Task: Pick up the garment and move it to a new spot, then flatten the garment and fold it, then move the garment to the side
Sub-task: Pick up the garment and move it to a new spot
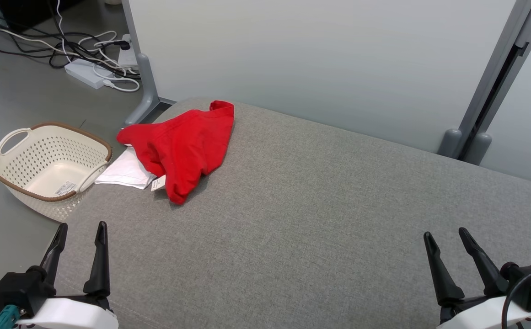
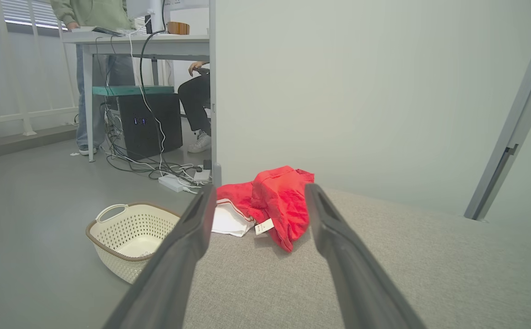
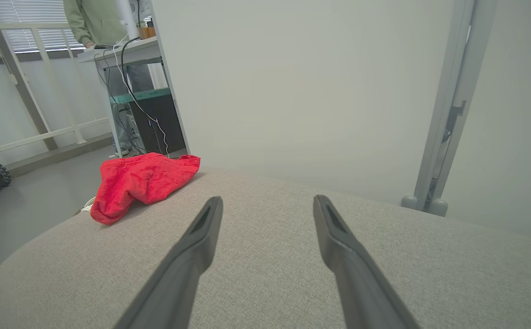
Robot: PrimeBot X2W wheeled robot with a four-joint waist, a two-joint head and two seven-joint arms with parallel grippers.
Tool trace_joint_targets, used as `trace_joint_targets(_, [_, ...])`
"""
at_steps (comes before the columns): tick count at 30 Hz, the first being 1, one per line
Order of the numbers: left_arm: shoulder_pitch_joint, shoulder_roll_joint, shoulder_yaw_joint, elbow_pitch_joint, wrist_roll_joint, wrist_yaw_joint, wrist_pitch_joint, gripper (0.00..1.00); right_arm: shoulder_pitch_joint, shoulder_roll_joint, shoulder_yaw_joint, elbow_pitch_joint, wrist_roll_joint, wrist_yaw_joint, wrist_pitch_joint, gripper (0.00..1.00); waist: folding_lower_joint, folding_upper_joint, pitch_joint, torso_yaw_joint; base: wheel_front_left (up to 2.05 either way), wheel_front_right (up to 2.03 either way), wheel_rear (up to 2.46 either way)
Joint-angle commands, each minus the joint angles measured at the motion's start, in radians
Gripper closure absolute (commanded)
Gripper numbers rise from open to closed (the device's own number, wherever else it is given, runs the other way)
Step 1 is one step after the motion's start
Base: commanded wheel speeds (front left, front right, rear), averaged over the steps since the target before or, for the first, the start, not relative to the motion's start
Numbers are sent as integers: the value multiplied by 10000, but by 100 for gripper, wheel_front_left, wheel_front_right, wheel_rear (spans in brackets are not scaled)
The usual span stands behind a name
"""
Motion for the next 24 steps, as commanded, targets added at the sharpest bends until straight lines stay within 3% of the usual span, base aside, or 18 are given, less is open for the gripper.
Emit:
trace_joint_targets(1, [-120,34,8,-31,96,7,-14,0,61,-25,-27,-38,3,2,7,0,0,0,10,-12,0,0,0])
trace_joint_targets(8, [-523,-7,-5,28,74,-93,-126,0,49,-123,15,-243,-60,2,189,0,0,0,238,-162,0,0,0])
trace_joint_targets(14, [-1678,-246,236,431,-103,-243,-406,0,-615,-667,244,-851,-294,2,641,0,0,0,1556,-880,0,0,0])
trace_joint_targets(24, [-3808,-752,534,3014,-497,-990,-612,0,-1648,-1110,193,-1579,-434,2,1027,0,0,0,3678,-1868,0,0,0])
